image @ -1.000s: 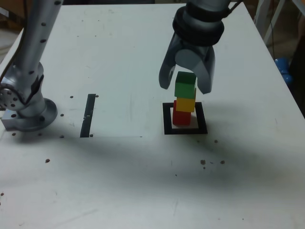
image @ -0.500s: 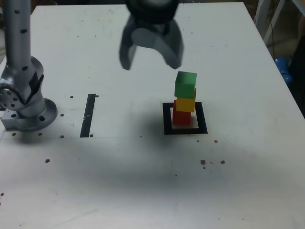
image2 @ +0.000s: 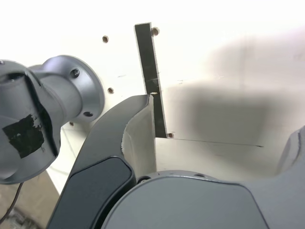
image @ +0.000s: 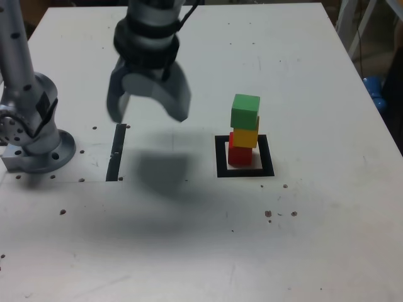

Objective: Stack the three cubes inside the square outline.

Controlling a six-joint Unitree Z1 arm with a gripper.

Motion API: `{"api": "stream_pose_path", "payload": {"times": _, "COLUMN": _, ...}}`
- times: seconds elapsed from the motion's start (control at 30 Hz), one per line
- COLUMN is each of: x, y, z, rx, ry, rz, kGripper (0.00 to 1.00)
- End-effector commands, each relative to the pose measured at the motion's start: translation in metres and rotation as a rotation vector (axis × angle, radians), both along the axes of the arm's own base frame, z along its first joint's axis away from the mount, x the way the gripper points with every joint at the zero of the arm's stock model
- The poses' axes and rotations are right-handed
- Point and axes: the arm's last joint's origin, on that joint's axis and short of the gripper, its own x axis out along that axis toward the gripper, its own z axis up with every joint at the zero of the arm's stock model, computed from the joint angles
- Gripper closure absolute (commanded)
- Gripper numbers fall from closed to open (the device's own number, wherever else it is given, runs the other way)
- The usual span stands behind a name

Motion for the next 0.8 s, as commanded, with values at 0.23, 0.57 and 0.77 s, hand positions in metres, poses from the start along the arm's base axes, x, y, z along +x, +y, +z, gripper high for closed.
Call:
{"api": "stream_pose_path", "payload": {"times": 0.23, "x": -0.018, "y": -0.001, "z": -0.023, "rx": -0.046, "ry": 0.046, "rz": 0.040, "kGripper": 0.01}}
{"api": "stream_pose_path", "payload": {"times": 0.57, "x": -0.031, "y": 0.000, "z": -0.047, "rx": -0.070, "ry": 0.074, "rz": 0.050, "kGripper": 0.01}}
{"api": "stream_pose_path", "payload": {"times": 0.77, "x": -0.034, "y": 0.000, "z": -0.048, "rx": -0.074, "ry": 0.075, "rz": 0.049, "kGripper": 0.01}}
